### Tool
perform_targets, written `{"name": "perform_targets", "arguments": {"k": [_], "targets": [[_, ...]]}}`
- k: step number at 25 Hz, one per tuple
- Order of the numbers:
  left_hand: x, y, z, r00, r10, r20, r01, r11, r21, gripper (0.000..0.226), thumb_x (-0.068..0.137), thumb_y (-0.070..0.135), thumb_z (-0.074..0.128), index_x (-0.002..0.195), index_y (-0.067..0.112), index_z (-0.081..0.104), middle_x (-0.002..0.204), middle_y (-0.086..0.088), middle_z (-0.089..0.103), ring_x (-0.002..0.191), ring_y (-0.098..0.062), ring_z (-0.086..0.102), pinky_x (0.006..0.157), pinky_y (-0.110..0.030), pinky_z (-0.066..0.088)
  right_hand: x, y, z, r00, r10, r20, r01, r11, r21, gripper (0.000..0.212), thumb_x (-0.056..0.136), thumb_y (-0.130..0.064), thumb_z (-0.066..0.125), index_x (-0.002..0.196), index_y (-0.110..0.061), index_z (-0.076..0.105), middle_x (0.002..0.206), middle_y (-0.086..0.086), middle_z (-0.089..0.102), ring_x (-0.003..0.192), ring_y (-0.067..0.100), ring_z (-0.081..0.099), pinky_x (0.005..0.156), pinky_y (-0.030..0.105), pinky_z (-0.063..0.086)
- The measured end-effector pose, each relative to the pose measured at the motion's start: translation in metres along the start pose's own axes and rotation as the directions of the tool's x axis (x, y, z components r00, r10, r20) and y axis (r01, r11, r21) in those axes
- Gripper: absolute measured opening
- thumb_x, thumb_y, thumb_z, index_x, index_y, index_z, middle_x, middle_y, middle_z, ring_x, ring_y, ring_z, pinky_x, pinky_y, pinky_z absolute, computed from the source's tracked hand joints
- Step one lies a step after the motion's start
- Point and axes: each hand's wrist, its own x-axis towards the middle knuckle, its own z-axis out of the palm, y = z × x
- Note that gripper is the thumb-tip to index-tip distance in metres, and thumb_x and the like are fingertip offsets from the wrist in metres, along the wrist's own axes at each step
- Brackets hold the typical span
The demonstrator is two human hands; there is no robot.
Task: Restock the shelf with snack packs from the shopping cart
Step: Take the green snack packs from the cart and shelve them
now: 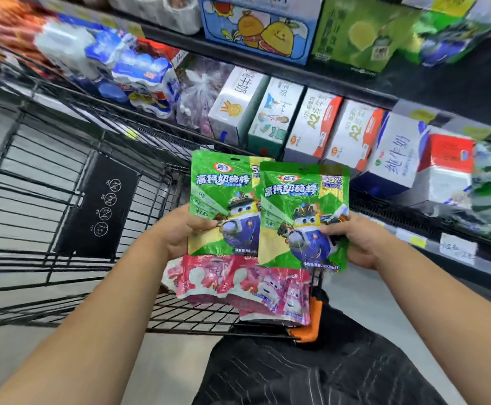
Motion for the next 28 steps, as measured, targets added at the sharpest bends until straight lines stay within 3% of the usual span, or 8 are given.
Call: {"name": "perform_targets", "arguments": {"k": [2, 5, 9, 16, 20, 23, 26, 28], "targets": [[-0.009, 0.005, 0.014, 0.999, 0.021, 0.027, -0.021, 1.000, 0.020, 0.061, 0.070, -0.012, 0.063, 0.130, 0.000, 0.052, 0.121, -0.028, 0.064, 0.105, -0.041, 0.064, 0.083, -0.058, 0.056, -0.014, -0.004, -0.012, 1.000, -0.007, 0.016, 0.006, 0.998, 0.063, 0.035, 0.073, 0.009, 0.064, 0.105, -0.004, 0.064, 0.094, 0.019, 0.074, 0.077, 0.028, 0.073, 0.065, 0.041, 0.062], [-0.019, 0.008, 0.037, 0.995, 0.077, 0.063, -0.079, 0.996, 0.028, 0.047, 0.082, -0.019, 0.053, 0.124, 0.002, 0.056, 0.117, -0.025, 0.065, 0.098, -0.037, 0.065, 0.079, -0.052, 0.058, -0.031, -0.011, -0.029, 1.000, -0.016, 0.021, 0.014, 0.994, 0.112, 0.018, 0.084, 0.005, 0.058, 0.093, -0.007, 0.068, 0.085, 0.015, 0.075, 0.070, 0.026, 0.073, 0.066, 0.042, 0.062], [-0.030, 0.007, 0.072, 0.990, 0.121, 0.068, -0.123, 0.992, 0.030, 0.040, 0.084, -0.020, 0.051, 0.111, 0.007, 0.062, 0.110, -0.021, 0.069, 0.085, -0.032, 0.071, 0.074, -0.051, 0.060, -0.046, -0.018, -0.057, 1.000, -0.015, 0.023, 0.012, 0.994, 0.107, 0.017, 0.088, 0.002, 0.058, 0.099, -0.007, 0.068, 0.084, 0.015, 0.076, 0.068, 0.026, 0.073, 0.065, 0.045, 0.061], [-0.043, -0.006, 0.154, 0.978, 0.190, 0.085, -0.192, 0.981, 0.024, 0.044, 0.075, -0.018, 0.062, 0.111, 0.006, 0.065, 0.116, -0.024, 0.066, 0.096, -0.037, 0.068, 0.081, -0.057, 0.057, -0.075, -0.044, -0.132, 0.998, -0.054, 0.025, 0.051, 0.995, 0.089, 0.049, 0.062, 0.001, 0.072, 0.111, -0.001, 0.067, 0.107, 0.024, 0.071, 0.095, 0.036, 0.070, 0.091, 0.061, 0.052], [-0.047, -0.012, 0.216, 0.966, 0.246, 0.075, -0.245, 0.969, -0.024, 0.041, 0.071, -0.016, 0.063, 0.102, 0.008, 0.072, 0.109, -0.021, 0.070, 0.086, -0.032, 0.072, 0.082, -0.054, 0.057, -0.093, -0.069, -0.188, 0.998, -0.056, 0.002, 0.056, 0.998, 0.041, 0.009, 0.081, 0.001, 0.066, 0.088, -0.004, 0.068, 0.082, 0.016, 0.072, 0.073, 0.028, 0.069, 0.083, 0.051, 0.054], [-0.045, -0.015, 0.253, 0.957, 0.287, 0.053, -0.285, 0.958, -0.034, 0.059, 0.063, -0.017, 0.067, 0.118, 0.004, 0.062, 0.109, -0.018, 0.070, 0.086, -0.029, 0.073, 0.084, -0.053, 0.056, -0.104, -0.088, -0.224, 0.998, -0.070, -0.005, 0.070, 0.998, 0.010, 0.003, 0.084, -0.003, 0.067, 0.087, -0.002, 0.067, 0.086, 0.018, 0.071, 0.079, 0.031, 0.067, 0.091, 0.055, 0.052], [-0.045, -0.015, 0.284, 0.946, 0.319, 0.062, -0.318, 0.948, -0.031, 0.059, 0.065, -0.016, 0.066, 0.120, 0.004, 0.060, 0.108, -0.017, 0.071, 0.084, -0.028, 0.073, 0.083, -0.051, 0.056, -0.113, -0.101, -0.247, 0.996, -0.092, -0.014, 0.092, 0.996, -0.005, 0.016, 0.081, -0.009, 0.073, 0.093, -0.001, 0.068, 0.098, 0.020, 0.072, 0.089, 0.034, 0.068, 0.091, 0.056, 0.053], [-0.044, -0.013, 0.301, 0.942, 0.329, 0.063, -0.327, 0.944, -0.045, 0.047, 0.071, -0.013, 0.058, 0.115, 0.004, 0.062, 0.100, -0.014, 0.074, 0.081, -0.026, 0.074, 0.078, -0.048, 0.059, -0.115, -0.108, -0.261, 0.994, -0.113, -0.014, 0.113, 0.994, -0.006, 0.039, 0.069, -0.013, 0.079, 0.104, 0.001, 0.068, 0.099, 0.019, 0.074, 0.087, 0.034, 0.071, 0.083, 0.054, 0.057]]}}
